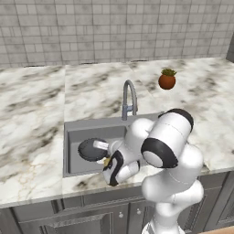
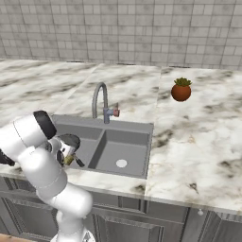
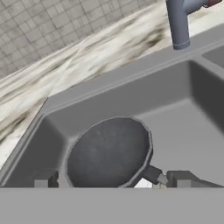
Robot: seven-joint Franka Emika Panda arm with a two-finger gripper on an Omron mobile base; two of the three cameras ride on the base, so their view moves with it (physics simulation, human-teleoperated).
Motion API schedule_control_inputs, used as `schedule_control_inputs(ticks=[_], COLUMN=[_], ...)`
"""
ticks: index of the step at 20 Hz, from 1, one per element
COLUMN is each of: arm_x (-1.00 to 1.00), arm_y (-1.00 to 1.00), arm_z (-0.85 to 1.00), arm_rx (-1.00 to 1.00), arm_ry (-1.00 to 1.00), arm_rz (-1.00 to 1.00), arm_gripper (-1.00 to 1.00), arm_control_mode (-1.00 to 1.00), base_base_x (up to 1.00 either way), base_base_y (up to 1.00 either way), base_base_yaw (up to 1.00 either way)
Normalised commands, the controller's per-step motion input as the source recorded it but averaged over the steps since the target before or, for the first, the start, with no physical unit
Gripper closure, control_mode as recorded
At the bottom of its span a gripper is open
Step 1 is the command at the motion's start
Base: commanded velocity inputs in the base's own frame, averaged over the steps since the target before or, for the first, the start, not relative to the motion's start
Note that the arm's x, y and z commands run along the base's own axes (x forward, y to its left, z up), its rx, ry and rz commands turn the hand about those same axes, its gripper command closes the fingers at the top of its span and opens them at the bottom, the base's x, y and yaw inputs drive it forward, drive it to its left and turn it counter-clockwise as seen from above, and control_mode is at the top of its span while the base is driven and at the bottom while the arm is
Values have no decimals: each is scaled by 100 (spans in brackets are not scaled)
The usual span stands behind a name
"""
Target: Pick the pan and sponge and place them into the sink. Then turn on the water.
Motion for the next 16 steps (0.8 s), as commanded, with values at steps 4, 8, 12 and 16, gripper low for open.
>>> schedule_control_inputs(ticks=[4, 8, 12, 16], arm_x=[0, 0, -18, -28], arm_y=[0, 0, 0, 0], arm_z=[67, 78, 77, 61], arm_rx=[-2, -1, 0, 3], arm_ry=[-13, -11, -1, 0], arm_rz=[-8, -8, -5, -2], arm_gripper=[-100, -100, -100, -100], arm_control_mode=[-100, -100, -100, -100], base_base_x=[0, 0, 0, 0], base_base_y=[0, 0, 0, 0], base_base_yaw=[0, 0, 0, 0])
